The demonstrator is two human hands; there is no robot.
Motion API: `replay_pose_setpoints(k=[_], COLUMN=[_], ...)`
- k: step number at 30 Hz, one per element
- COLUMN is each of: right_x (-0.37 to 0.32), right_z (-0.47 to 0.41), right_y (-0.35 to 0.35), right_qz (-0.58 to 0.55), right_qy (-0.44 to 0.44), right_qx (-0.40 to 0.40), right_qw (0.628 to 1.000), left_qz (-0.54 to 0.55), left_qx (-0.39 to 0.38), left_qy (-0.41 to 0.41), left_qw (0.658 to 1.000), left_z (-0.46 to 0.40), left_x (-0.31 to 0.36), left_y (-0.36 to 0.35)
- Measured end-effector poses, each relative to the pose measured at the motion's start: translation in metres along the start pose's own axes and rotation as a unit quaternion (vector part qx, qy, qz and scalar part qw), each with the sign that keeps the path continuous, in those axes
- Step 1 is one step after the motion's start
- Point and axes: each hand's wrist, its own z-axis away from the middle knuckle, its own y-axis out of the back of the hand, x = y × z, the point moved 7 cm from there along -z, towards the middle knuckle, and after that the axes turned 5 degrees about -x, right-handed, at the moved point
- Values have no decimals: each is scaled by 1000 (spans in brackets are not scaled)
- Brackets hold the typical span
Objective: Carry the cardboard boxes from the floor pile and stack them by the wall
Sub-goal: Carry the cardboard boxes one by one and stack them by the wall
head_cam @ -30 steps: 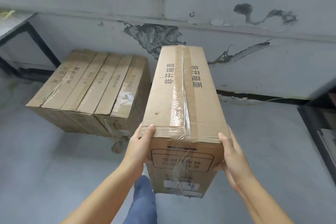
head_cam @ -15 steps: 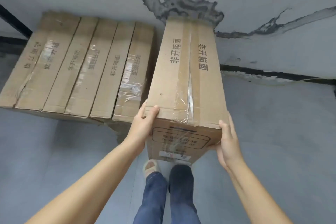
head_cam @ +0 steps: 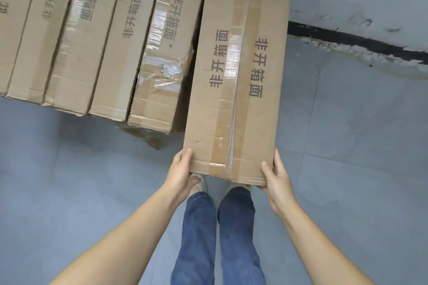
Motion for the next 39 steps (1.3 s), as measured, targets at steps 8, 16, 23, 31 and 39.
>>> replay_pose_setpoints(k=[8, 16, 23, 31, 39], right_x=[-37, -41, -118, -215, -196], right_z=[-66, -60, 12, 203, 361], right_y=[-40, -27, -7, 28, 50], right_qz=[55, 112, 241, 279, 59], right_qy=[42, 4, 28, 234, 303], right_qx=[-44, -82, -82, -95, -10], right_qw=[997, 990, 967, 926, 951], left_qz=[305, 260, 90, -243, -341], left_qx=[16, 28, 25, -86, -171], left_qy=[-11, -3, -67, -245, -372], left_qw=[952, 965, 993, 935, 846], left_z=[-51, -31, 64, 264, 386], left_x=[69, 66, 107, 177, 165], left_y=[7, 11, 6, -31, -29])
